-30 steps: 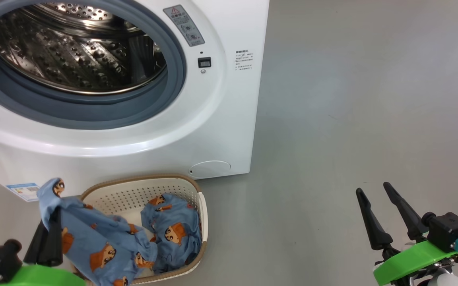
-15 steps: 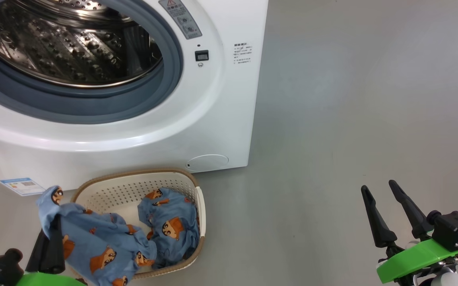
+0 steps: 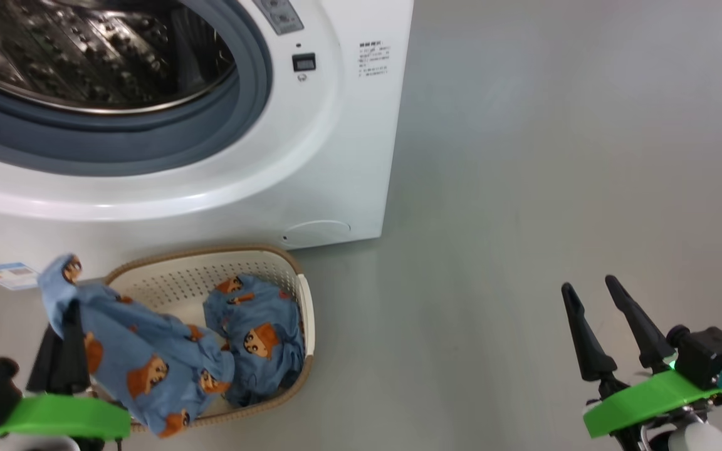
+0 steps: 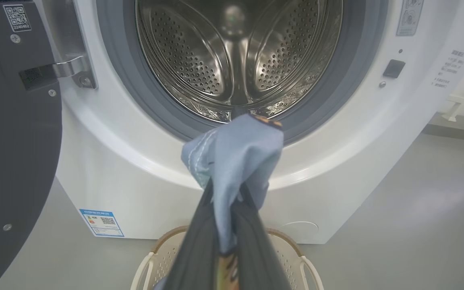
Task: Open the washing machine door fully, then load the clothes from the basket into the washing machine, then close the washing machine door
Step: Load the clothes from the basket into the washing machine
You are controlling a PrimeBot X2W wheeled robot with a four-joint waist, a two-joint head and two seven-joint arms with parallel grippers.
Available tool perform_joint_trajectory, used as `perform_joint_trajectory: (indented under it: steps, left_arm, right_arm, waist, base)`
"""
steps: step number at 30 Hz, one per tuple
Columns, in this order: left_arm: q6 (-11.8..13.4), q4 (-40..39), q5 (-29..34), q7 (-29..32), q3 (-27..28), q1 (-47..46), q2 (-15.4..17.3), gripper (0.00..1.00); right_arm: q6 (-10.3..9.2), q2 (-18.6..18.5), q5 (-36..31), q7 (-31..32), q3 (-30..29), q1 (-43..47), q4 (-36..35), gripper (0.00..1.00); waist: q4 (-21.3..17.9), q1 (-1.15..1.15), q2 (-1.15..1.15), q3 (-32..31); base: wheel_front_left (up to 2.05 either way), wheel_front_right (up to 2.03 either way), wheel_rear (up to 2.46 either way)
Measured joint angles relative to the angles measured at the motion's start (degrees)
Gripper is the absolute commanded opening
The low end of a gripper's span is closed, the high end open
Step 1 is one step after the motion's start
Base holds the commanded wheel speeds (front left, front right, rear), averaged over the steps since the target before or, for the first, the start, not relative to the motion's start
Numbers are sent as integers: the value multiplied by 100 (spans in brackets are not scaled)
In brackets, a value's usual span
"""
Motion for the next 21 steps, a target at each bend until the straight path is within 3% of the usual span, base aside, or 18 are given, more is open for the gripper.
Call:
perform_joint_trajectory:
  steps: [21]
  left_arm:
    - [0,345,102,-5,-98,-2185,667,0]
  right_arm:
    - [0,290,-8,0,-1,-595,-16,100]
  waist:
    - [-303,0,0,895]
  base:
    - [0,0,0]
